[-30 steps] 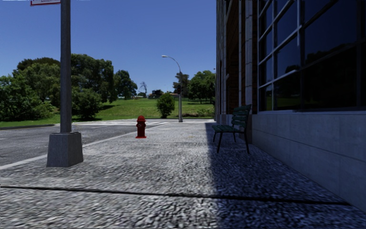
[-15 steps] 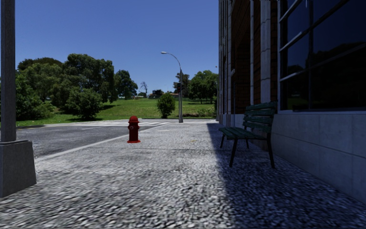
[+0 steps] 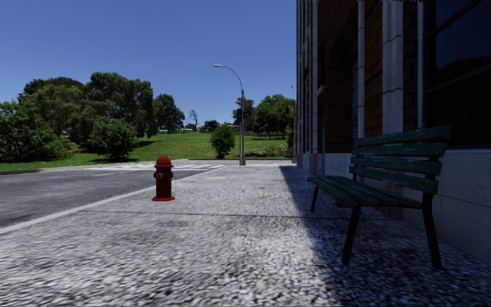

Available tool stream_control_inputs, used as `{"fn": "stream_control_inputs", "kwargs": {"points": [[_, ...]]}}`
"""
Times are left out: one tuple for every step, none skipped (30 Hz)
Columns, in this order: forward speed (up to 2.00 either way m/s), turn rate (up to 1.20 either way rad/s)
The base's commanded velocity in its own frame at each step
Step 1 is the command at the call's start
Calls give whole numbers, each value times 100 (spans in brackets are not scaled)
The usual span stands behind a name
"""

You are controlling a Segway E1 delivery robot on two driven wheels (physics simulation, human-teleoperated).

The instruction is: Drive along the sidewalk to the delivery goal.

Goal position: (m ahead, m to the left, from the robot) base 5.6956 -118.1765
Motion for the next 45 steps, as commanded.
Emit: {"fn": "stream_control_inputs", "kwargs": {"points": [[200,0],[200,0],[200,0],[200,0],[200,0],[200,0],[200,0],[200,0],[200,0],[200,0],[200,0],[200,0],[200,0],[200,0],[200,0],[200,0],[200,0],[200,0],[200,0],[200,0],[200,0],[200,-7],[200,-16],[200,-20],[200,-20],[200,-21],[200,-21],[200,-22],[200,-22],[200,-22],[200,-22],[200,-22],[200,-22],[200,-22],[200,-22],[200,-22],[200,-31],[200,-31],[200,-36],[200,-37],[200,-38],[200,-38],[200,-38],[200,-38],[200,-38]]}}
